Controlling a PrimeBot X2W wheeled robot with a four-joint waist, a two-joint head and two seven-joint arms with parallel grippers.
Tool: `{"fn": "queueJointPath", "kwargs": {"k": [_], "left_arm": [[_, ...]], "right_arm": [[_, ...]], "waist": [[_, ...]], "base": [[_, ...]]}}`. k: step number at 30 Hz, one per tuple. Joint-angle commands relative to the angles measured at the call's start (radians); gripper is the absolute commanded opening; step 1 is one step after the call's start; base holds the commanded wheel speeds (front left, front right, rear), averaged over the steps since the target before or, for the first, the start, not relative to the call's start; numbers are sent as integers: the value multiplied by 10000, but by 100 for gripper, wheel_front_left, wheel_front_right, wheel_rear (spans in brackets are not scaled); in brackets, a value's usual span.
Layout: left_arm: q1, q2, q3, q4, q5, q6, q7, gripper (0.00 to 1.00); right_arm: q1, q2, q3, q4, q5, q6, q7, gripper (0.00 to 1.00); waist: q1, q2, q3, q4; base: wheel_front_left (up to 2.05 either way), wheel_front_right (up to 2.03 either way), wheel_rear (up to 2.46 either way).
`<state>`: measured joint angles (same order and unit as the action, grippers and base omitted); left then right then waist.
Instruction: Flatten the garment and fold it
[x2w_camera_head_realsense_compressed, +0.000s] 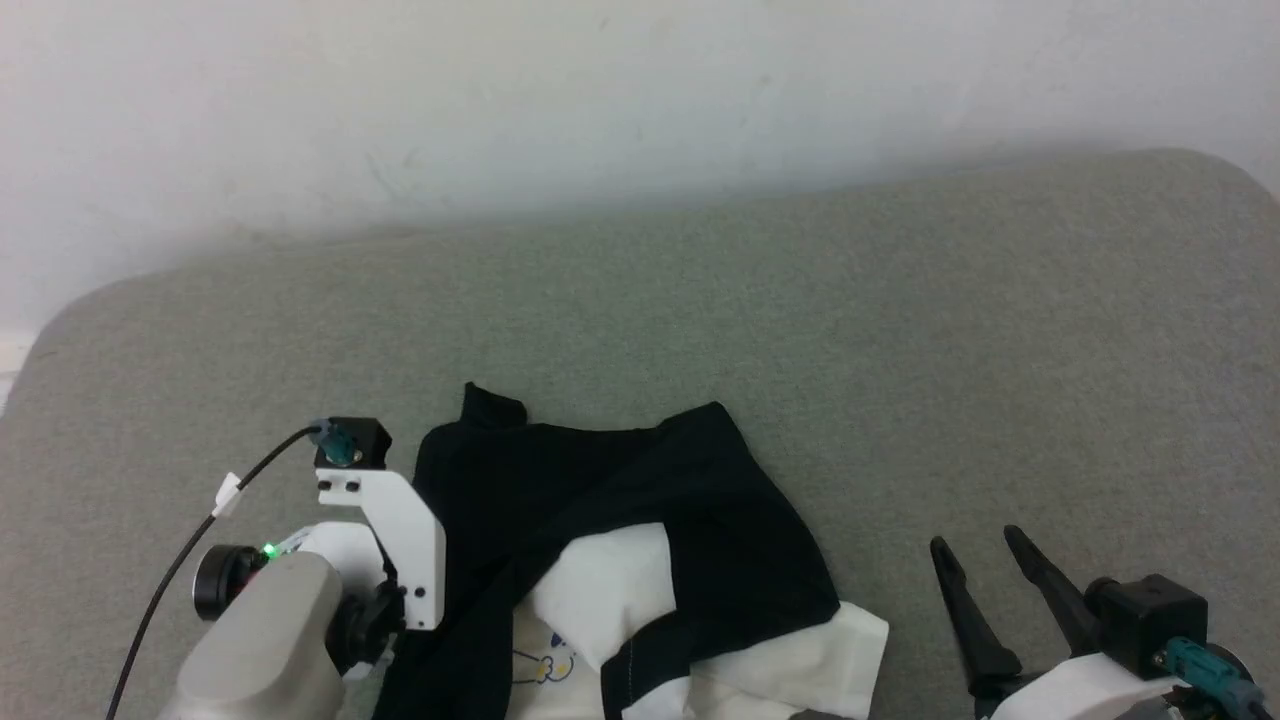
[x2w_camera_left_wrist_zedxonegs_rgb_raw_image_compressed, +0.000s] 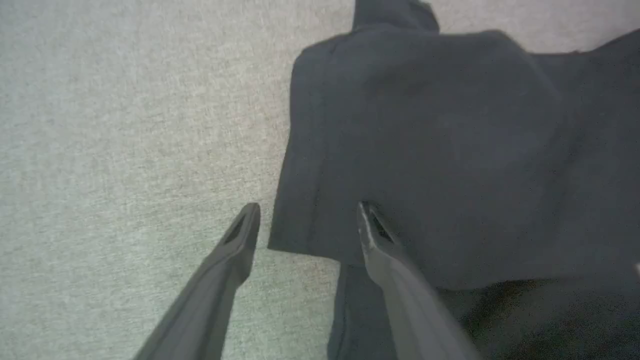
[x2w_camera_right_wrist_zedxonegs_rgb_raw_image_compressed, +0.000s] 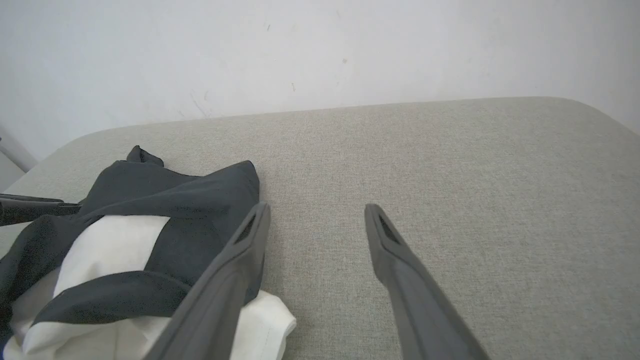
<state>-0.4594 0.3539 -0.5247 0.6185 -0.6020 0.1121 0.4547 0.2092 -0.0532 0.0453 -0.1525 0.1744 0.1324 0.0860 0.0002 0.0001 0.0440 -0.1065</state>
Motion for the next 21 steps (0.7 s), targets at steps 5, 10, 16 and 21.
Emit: {"fn": "queueJointPath", "kwargs": {"k": [5, 10, 16, 21], "left_arm": [[-454, -69, -215, 1197, -180, -199, 965, 100], [-662, -272, -313, 1733, -336, -391, 1339, 0], [-1379, -279, -63, 1044, 361, 236, -1412, 0], [-1842, -850, -498, -212, 963, 189, -2901, 0]], "right_arm": [[-241, 30, 52, 147, 110, -17, -129, 100], [-254, 30, 51, 306, 179, -17, -161, 100], [-118, 30, -109, 428, 228, -17, -153, 100], [-18, 30, -215, 331, 145, -17, -96, 100]], "waist": [[-2, -1, 398, -382], [-2, -1, 299, -377], [-2, -1, -166, -113], [-2, -1, -537, 38]], "base": [[0, 0, 0], [0, 0, 0], [0, 0, 0], [0, 0, 0]]}}
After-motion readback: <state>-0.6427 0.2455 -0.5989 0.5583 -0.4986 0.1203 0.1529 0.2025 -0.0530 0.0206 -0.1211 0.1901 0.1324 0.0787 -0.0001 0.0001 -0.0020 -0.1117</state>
